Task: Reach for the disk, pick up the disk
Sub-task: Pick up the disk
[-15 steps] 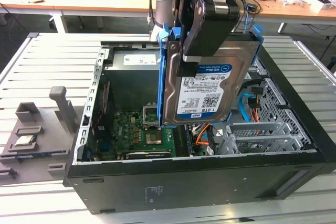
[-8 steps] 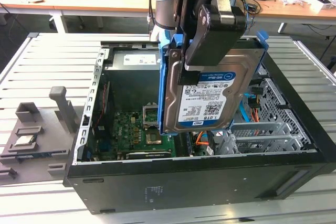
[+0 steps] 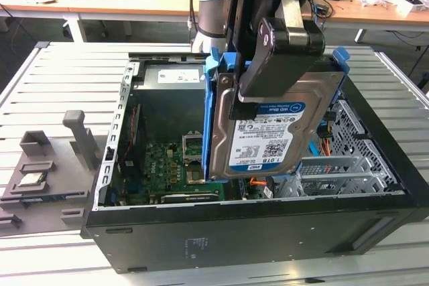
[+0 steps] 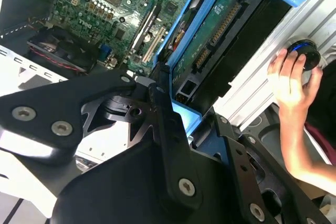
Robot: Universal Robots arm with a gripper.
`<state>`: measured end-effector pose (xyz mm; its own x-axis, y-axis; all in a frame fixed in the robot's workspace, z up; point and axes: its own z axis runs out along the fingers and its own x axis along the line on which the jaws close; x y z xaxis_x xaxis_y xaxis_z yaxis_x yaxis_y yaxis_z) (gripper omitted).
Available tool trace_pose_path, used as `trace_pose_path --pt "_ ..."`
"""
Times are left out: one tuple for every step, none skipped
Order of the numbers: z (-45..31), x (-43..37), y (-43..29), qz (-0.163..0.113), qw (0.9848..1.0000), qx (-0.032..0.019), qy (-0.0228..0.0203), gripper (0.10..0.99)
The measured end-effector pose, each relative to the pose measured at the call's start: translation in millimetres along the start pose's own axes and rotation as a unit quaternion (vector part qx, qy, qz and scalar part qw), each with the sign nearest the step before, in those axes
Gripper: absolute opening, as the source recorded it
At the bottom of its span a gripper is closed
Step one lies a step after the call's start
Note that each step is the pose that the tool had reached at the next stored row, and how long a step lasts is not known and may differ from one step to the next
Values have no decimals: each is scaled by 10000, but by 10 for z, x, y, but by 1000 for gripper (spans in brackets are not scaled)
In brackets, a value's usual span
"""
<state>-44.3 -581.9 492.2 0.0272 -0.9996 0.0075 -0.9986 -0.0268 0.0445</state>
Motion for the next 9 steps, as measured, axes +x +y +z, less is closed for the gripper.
trace_pose_path --pt "0 13 1 0 10000 0 0 365" --pt "0 19 2 1 10000 0 0 365" --pt "0 19 1 1 10000 0 0 365" --pt "0 19 1 0 10000 0 0 365" --pt "0 19 0 0 10000 0 0 365" --pt "0 20 1 0 10000 0 0 365" --pt "0 20 1 0 10000 0 0 365" --pt "0 20 0 0 10000 0 0 365" --pt "0 20 0 0 10000 0 0 365"
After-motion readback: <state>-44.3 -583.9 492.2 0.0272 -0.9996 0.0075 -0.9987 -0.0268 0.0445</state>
